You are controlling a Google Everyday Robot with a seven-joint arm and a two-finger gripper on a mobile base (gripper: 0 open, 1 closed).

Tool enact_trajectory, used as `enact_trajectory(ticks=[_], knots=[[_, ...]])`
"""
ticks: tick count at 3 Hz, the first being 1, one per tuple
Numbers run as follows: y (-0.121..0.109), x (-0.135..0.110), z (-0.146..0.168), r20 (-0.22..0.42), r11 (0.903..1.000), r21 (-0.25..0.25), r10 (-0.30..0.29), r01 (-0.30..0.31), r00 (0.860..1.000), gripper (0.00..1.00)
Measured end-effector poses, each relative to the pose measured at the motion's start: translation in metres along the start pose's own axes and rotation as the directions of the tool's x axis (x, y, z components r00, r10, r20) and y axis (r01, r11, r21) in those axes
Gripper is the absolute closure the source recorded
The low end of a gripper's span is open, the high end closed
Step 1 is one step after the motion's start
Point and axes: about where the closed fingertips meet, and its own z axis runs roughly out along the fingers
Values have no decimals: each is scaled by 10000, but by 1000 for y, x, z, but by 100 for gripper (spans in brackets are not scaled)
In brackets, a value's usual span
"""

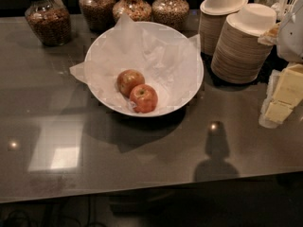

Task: Pick apple from white bowl

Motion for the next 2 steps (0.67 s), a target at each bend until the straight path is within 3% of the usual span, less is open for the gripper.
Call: enact_trajectory(ticks=[1,2], knots=[[0,0,0,1,10000,0,0,0,10000,0],[-7,-20,14,1106,9997,-101,242,-233,9936,0]])
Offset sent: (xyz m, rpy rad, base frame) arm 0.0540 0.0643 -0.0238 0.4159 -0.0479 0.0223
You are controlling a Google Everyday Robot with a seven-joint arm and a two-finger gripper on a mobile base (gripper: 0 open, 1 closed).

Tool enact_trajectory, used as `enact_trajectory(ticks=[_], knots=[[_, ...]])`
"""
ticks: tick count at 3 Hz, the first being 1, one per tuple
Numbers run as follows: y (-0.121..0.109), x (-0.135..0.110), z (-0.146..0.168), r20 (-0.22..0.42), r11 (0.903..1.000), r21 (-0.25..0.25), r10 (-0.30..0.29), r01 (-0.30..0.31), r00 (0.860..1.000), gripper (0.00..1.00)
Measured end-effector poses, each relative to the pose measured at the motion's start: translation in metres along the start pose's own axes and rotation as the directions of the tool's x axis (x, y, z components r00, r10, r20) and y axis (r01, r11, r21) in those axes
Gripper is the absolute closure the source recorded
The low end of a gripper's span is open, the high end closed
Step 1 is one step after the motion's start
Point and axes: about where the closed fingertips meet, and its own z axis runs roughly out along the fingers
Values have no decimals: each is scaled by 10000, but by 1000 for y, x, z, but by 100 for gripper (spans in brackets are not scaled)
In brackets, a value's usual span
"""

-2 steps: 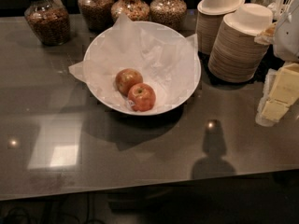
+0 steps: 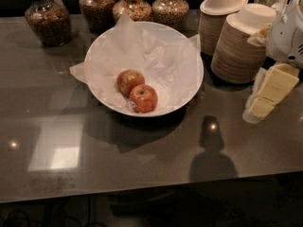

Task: Pick apple from white bowl

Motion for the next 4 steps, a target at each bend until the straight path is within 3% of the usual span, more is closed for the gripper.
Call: enact_trajectory(ticks=[1,2,4], knots=[[-18,-63,18,2143,9973,-174,-666,720,9745,0],[-22,-111,23,3581,9832,-284,-1585,1804,9201,0],[-21,-115,20,3718,9814,-140,-1729,1917,9121,0]])
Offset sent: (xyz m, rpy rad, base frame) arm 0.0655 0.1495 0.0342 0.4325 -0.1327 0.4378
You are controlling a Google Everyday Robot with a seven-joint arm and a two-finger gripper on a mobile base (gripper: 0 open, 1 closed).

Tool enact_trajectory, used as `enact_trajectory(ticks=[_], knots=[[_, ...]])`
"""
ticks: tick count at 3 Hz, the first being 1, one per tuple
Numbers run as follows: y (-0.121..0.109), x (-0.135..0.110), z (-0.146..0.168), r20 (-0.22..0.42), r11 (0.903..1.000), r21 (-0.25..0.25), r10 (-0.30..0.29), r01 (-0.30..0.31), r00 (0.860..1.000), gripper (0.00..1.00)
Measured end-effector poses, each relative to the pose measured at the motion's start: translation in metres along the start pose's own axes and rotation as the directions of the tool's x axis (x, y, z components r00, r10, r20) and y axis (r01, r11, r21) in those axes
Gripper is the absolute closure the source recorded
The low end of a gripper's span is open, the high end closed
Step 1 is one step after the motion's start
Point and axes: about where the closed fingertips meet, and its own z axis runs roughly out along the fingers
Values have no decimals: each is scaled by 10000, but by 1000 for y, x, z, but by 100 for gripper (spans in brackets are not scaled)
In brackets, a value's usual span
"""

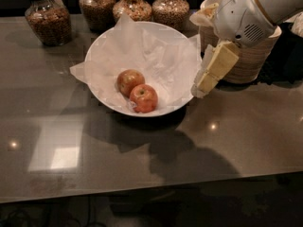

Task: Pick apple from white bowl

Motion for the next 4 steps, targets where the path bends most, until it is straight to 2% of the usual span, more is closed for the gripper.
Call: enact_trajectory(ticks=[2,3,4], knots=[[-19,-34,47,443,9957,198,-918,910,9948,0],[-22,-41,56,597,9946,306,-1012,995,9931,18],[-16,-40,58,847,9957,163,-918,907,9922,18]])
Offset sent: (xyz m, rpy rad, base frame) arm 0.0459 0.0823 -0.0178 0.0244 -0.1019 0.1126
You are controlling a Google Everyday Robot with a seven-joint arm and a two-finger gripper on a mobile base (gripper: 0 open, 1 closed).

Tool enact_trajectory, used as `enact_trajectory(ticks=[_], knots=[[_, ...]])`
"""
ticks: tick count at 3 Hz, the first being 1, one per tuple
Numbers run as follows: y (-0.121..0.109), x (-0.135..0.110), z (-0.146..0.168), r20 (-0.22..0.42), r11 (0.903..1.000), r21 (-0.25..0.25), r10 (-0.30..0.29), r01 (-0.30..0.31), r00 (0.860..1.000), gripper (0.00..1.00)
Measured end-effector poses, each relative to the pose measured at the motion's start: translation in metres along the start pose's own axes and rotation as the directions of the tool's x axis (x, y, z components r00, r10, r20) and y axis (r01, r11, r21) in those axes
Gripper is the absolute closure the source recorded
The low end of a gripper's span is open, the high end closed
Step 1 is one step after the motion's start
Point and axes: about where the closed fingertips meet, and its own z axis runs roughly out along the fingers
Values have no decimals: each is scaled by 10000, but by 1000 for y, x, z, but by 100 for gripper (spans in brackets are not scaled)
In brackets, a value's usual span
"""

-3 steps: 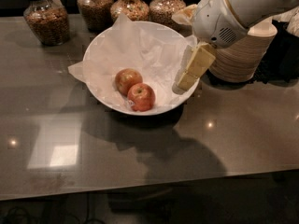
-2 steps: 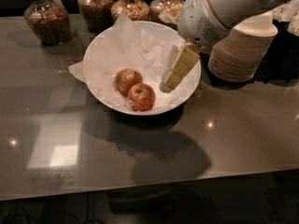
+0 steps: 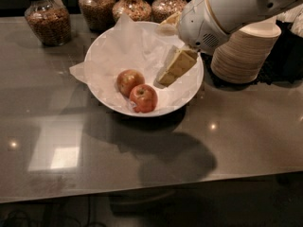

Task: Pick apple from white bowl

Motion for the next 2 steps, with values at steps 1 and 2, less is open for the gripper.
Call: enact_trajectory(ticks=[1,2], knots=[[5,2,5,379,9996,-192,218,-211,9990,16],[9,3,23,875,9965,-756,434,-368,9952,17]])
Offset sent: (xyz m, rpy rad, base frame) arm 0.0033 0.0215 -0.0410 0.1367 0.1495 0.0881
